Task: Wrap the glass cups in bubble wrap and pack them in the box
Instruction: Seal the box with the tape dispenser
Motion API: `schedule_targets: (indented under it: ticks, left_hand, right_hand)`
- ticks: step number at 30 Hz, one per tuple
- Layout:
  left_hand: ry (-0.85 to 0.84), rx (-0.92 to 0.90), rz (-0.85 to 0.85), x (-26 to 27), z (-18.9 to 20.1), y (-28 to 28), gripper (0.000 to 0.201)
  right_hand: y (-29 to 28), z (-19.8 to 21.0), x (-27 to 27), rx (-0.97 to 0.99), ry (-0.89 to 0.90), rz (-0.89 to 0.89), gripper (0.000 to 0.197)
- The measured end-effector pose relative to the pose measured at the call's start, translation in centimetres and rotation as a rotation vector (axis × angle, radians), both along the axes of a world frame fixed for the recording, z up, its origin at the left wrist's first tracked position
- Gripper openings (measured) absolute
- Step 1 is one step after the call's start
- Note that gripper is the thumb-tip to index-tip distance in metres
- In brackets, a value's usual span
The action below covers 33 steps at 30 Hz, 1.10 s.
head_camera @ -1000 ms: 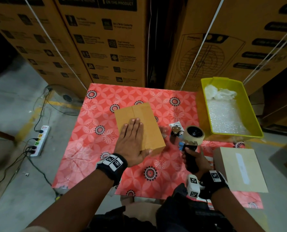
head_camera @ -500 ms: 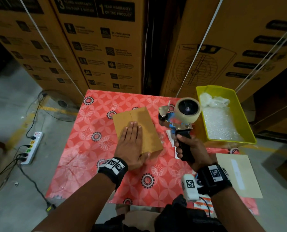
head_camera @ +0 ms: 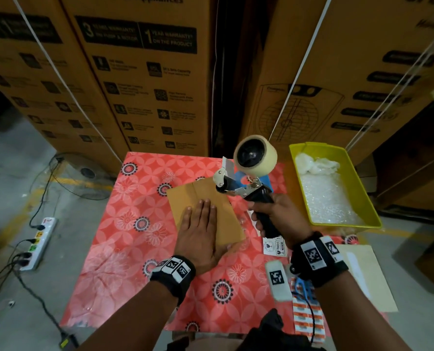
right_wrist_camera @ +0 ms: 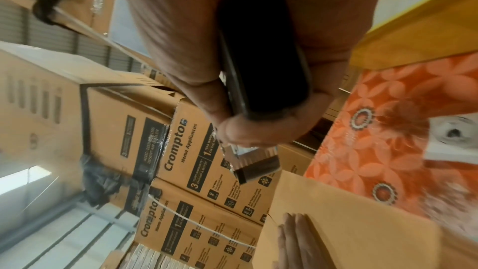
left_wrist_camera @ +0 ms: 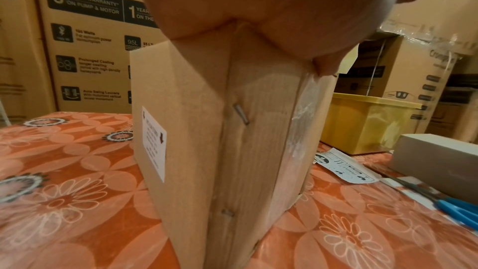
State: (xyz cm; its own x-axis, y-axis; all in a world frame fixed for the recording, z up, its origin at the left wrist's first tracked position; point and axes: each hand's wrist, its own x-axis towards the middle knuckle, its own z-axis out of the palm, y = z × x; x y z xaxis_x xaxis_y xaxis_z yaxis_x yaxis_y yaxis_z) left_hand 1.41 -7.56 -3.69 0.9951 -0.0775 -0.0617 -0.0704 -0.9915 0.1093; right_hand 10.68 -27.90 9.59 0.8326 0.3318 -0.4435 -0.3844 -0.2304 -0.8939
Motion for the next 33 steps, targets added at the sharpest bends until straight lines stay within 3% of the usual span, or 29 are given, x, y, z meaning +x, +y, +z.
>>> schedule_targets:
  ticks: [4,11,19,25,29,33]
  left_hand:
    - [-0.006,0.006,0.006,0.5,-0.1,-0.2,0.108]
    - [0.003,0.000,0.013,0.8,-0.4,-0.4,0.106]
    - [-0.037,-0.045,0.022,0.7,-0.6,-0.3,0.104]
    - [-0.060,-0.086,0.024,0.5,-0.6,-0.4,0.102]
    - [-0.060,-0.107,0.025,0.4,-0.7,-0.3,0.101]
    - [-0.052,-0.129,0.031,0.3,-0.6,-0.3,0.099]
  right_hand:
    - [1.9,2.0,2.0,-0.090,-0.029,0.079,0.005]
    - [8.7,6.8,6.0,-0.341,-0.088,0.299,0.012]
    - [18.0,7.2,9.6,-0.631,-0.245,0.516,0.024]
    - [21.1,6.6,11.3,-0.762,-0.282,0.510,0.016]
    - [22.1,6.1,12.0,-0.763,-0.214,0.485,0.011]
    - [23.2,6.1,11.8,-0.865,-0.330,0.524,0.012]
